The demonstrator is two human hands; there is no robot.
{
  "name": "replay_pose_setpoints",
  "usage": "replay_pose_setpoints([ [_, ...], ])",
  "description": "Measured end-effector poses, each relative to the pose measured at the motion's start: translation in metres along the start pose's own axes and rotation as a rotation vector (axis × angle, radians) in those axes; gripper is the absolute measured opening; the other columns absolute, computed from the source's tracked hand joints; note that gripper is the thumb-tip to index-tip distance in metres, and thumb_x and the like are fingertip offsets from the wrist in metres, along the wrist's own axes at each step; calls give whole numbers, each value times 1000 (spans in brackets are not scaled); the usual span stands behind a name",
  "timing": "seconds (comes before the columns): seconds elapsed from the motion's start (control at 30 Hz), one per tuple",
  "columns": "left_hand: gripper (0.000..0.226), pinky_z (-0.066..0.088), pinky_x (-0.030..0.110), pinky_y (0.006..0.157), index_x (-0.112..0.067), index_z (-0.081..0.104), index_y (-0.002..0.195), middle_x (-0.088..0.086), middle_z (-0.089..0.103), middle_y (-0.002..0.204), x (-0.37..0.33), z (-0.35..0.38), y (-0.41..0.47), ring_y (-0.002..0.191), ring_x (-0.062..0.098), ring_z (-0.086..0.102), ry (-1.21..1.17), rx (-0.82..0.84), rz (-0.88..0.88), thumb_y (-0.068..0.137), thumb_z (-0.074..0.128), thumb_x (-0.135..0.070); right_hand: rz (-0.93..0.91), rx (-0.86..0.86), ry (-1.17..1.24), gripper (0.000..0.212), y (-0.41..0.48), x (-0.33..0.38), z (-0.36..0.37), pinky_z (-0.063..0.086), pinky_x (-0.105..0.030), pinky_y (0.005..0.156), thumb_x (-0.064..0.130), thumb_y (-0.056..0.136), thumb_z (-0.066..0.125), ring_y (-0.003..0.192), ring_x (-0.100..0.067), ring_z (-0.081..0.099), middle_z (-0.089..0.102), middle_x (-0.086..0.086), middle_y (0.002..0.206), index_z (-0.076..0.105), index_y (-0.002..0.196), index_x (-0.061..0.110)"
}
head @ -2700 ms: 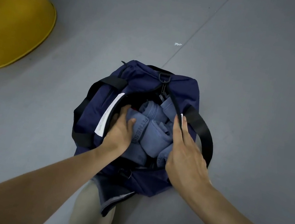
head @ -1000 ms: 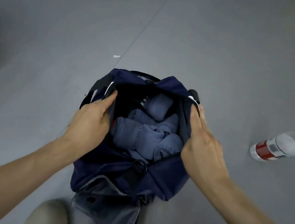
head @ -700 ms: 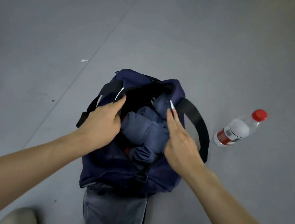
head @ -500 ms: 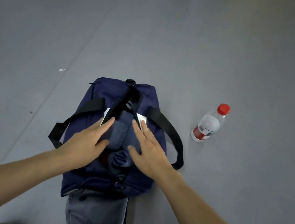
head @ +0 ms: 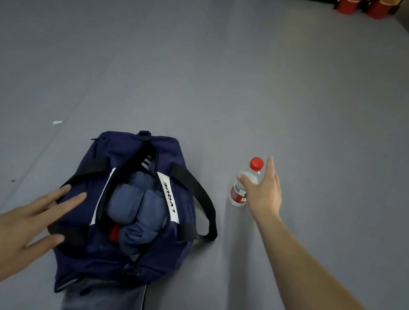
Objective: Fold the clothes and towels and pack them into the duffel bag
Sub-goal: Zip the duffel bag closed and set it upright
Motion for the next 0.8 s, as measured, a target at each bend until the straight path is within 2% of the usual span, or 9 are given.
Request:
replay_pose_setpoints([
  [0.07, 78, 49, 34, 99, -59, 13, 152, -34, 11, 161, -11, -7, -3, 141, 6, 39, -20, -43, -7, 86, 53, -46, 46, 11, -7, 78, 16, 1, 6, 43, -40, 96, 45, 85, 73, 130, -26, 49, 51, 3, 142, 34, 150, 31],
  [0.17, 74, 43, 26, 100, -61, 11, 151, -34, 8, 161, -28, -10, -10, 140, -1, 37, -23, -52, 14, 87, 48, -51, 95, 9, -65, 50, 29, -3, 13, 40, -35, 81, 40, 86, 71, 102, -26, 54, 63, -4, 120, 51, 129, 22],
  [0.3, 73, 40, 22, 103, -65, 4, 149, -38, 2, 159, -43, -35, -12, 130, -9, 41, -3, -89, 11, 93, 48, -48, 86, 6, -82, 34, 18, 3, 12, 38, -34, 77, 39, 85, 69, 99, -32, 56, 62, -2, 100, 57, 112, 23],
  [0.37, 70, 37, 19, 103, -69, 6, 146, -44, 2, 155, -54, -54, -10, 126, -9, 43, -17, -119, -18, 97, 51, -45, 45, 43, -70, 30, 5, 16, 2, 37, -33, 76, 41, 84, 70, 96, -29, 56, 62, -1, 99, 58, 108, 27],
  [0.47, 66, 27, 15, 108, -67, 11, 145, -44, 5, 152, -82, -76, -14, 139, -7, 29, -24, -143, 2, 99, 52, -45, -94, 170, -99, 38, -25, 63, -23, 39, -32, 80, 46, 83, 72, 99, -22, 55, 61, 4, 102, 60, 117, 31],
  [0.57, 71, 22, 7, 106, -58, 13, 151, -36, 17, 154, -113, -91, -24, 139, -7, 29, -99, -165, 9, 97, 58, -45, -253, 288, -71, 43, -71, 133, -52, 48, -39, 92, 43, 82, 75, 108, -17, 59, 66, 7, 111, 62, 121, 29],
  [0.63, 74, 18, 1, 104, -55, 18, 151, -44, 21, 146, -133, -103, -36, 136, -13, 27, -202, -230, 9, 93, 64, -47, -365, 371, -27, 45, -114, 184, -70, 48, -40, 99, 39, 80, 78, 111, -13, 61, 67, 10, 115, 64, 122, 31],
  [0.7, 77, 19, -2, 101, -56, 23, 150, -53, 23, 136, -149, -111, -52, 133, -19, 26, -316, -303, 16, 89, 69, -50, -449, 458, 34, 39, -161, 227, -83, 49, -38, 98, 35, 79, 80, 109, -11, 63, 69, 12, 112, 66, 115, 32],
  [0.8, 84, 26, 5, 104, -55, 21, 151, -47, 31, 140, -166, -121, -72, 130, -23, 27, -452, -369, 28, 82, 68, -63, -521, 559, 170, 32, -228, 277, -94, 50, -27, 89, 28, 81, 81, 104, -10, 66, 71, 10, 109, 65, 109, 32],
])
Point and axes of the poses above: each hand's wrist, its own y-axis towards the middle knuckle, its own z-axis out of the palm, x = y × z, the point moved 8 cm from there along y, towards the middle knuckle
